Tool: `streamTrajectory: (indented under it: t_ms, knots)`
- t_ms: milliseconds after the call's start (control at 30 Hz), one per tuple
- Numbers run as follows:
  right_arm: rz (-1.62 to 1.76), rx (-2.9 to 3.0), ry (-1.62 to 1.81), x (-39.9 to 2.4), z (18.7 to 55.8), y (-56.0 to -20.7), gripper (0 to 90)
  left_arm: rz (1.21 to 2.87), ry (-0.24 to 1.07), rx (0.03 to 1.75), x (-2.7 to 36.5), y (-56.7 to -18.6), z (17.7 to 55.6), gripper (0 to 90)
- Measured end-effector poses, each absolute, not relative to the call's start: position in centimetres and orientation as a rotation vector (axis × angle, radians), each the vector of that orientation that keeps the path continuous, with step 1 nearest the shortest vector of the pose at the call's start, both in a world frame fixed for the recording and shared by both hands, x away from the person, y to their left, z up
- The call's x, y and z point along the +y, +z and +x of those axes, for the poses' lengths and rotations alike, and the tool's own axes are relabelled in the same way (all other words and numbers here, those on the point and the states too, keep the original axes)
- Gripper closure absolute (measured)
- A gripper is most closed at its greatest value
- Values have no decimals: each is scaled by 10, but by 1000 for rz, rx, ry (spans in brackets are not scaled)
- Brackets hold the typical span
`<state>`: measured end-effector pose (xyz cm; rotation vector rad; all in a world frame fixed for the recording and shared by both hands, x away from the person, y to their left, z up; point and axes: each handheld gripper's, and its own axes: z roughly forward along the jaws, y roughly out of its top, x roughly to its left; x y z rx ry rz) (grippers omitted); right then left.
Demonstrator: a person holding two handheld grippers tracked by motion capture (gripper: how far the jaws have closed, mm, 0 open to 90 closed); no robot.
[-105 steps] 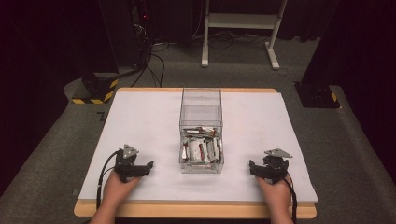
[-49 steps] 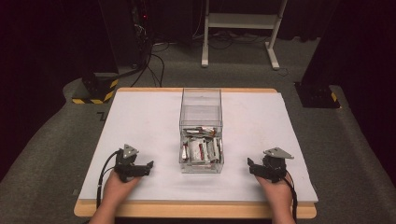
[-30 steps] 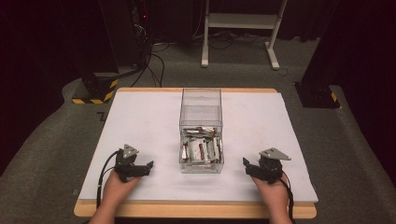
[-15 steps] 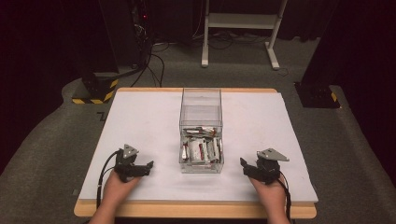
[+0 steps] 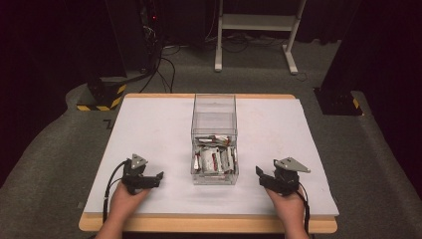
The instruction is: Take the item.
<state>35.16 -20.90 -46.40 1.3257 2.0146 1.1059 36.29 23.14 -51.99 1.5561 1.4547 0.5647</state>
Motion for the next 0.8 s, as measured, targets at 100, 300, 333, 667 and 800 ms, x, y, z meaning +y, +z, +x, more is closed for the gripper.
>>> streamTrajectory:
  t_ms: [100, 300, 333, 667, 800]
  knots:
    - [1317, 2007, 1112, -207, 351, -459, 284, 1555, 565, 1454, 231, -520, 363, 97]
    - [1318, 2012, 1125, -202, 351, -454, 285, 1551, 565, 1456, 231, -520, 363, 97]
    - [1318, 2012, 1125, -202, 351, -454, 285, 1551, 565, 1456, 231, -520, 363, 97]
    - [1292, 2013, 1146, -193, 352, -446, 294, 1553, 567, 1456, 231, -520, 363, 96]
    - [1280, 2016, 1157, -187, 351, -443, 295, 1552, 569, 1460, 231, -520, 363, 91]
